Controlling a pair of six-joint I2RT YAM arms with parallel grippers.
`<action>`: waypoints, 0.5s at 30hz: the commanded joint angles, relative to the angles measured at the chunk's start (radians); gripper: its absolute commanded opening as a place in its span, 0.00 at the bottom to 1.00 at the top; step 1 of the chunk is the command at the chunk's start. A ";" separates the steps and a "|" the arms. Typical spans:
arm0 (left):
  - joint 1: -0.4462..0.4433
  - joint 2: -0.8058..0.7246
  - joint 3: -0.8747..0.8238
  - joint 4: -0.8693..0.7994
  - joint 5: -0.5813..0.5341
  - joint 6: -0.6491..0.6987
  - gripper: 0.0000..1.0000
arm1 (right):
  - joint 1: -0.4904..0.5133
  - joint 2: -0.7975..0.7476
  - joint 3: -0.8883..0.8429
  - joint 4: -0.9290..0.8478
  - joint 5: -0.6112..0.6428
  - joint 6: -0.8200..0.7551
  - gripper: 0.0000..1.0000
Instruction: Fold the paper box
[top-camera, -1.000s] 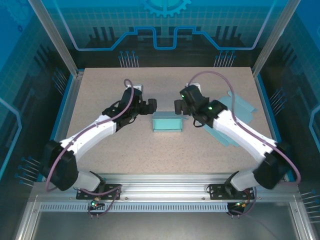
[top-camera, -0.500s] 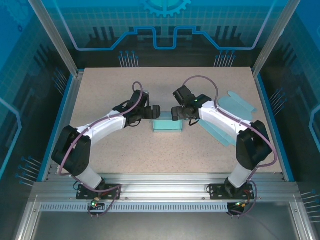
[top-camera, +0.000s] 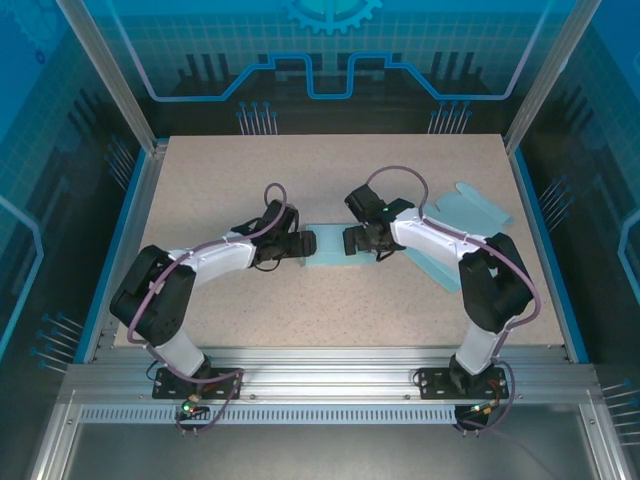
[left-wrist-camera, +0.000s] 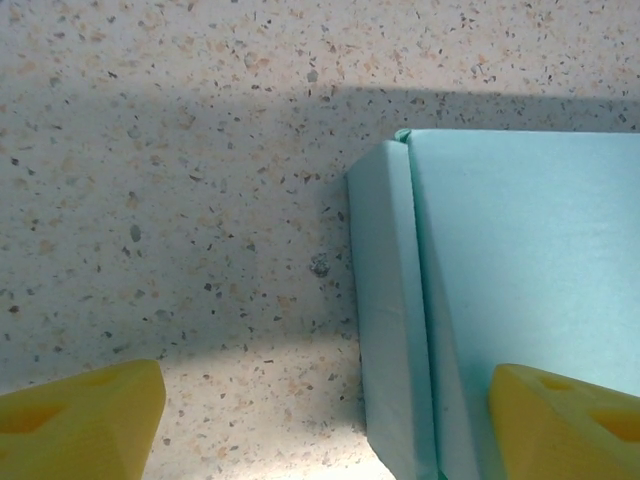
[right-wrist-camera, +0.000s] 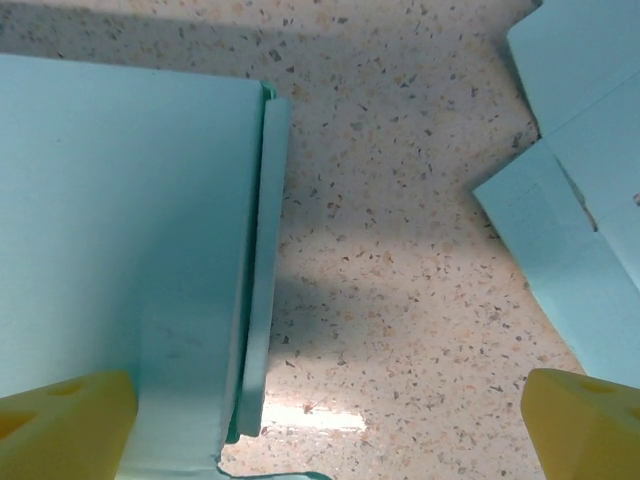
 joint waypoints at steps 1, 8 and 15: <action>0.008 0.024 -0.033 0.019 0.011 -0.034 0.83 | -0.011 0.026 -0.019 0.014 -0.016 0.022 1.00; 0.008 0.047 -0.058 0.043 0.012 -0.057 0.78 | -0.011 0.046 -0.046 0.039 -0.026 0.031 1.00; 0.008 0.053 -0.083 0.059 0.014 -0.069 0.72 | -0.011 0.065 -0.079 0.060 -0.043 0.044 1.00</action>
